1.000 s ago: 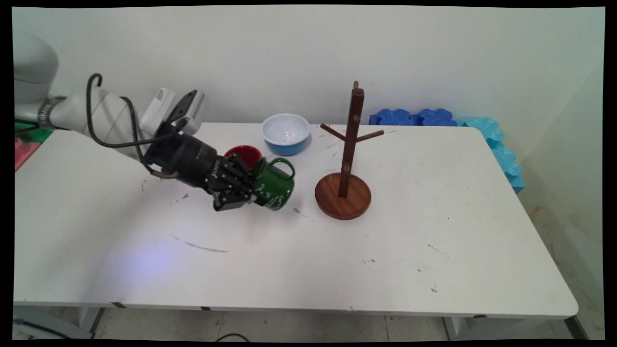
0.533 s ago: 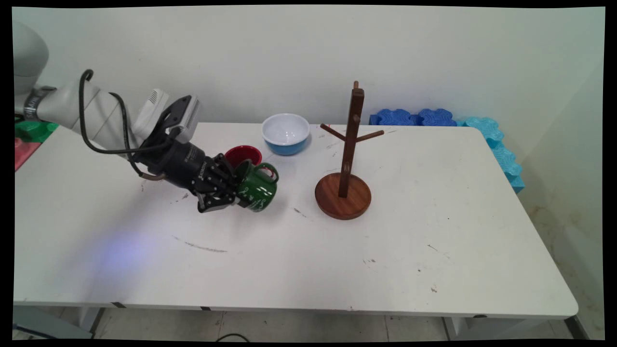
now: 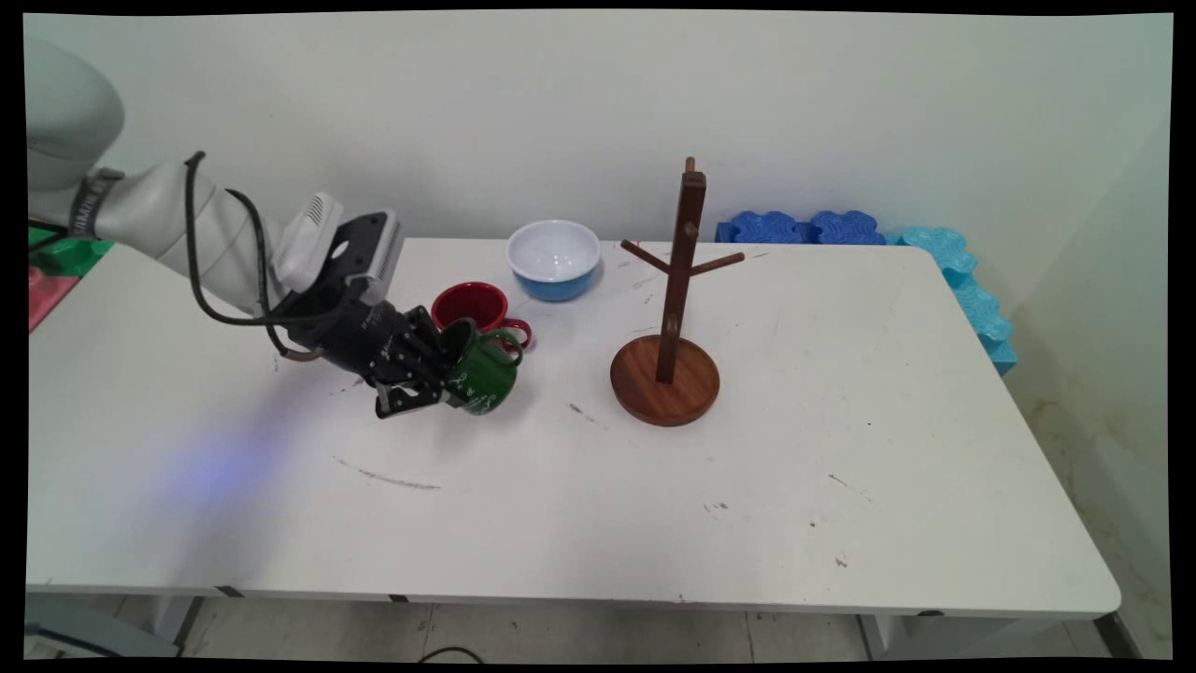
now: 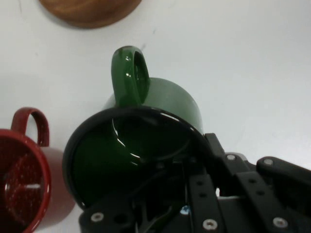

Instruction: Place the picked object on the table

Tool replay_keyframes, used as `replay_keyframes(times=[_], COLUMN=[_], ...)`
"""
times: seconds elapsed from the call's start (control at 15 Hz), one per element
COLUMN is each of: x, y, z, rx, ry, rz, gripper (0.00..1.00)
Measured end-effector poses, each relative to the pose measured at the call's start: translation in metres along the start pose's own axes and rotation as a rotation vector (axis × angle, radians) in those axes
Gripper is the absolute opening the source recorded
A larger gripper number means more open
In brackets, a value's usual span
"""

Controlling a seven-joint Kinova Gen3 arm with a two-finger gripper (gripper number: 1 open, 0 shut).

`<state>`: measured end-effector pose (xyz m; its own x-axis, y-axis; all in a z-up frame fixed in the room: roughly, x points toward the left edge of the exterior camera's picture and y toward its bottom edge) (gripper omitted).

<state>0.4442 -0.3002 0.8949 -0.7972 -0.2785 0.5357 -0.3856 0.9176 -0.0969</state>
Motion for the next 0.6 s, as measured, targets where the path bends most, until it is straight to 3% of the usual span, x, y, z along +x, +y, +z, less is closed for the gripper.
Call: replay_keyframes(times=[0.6], x=[-0.009], y=[0.003], z=[0.024], rx=[0.037], ry=[-0.123], rz=[0.046], gripper=[0.0])
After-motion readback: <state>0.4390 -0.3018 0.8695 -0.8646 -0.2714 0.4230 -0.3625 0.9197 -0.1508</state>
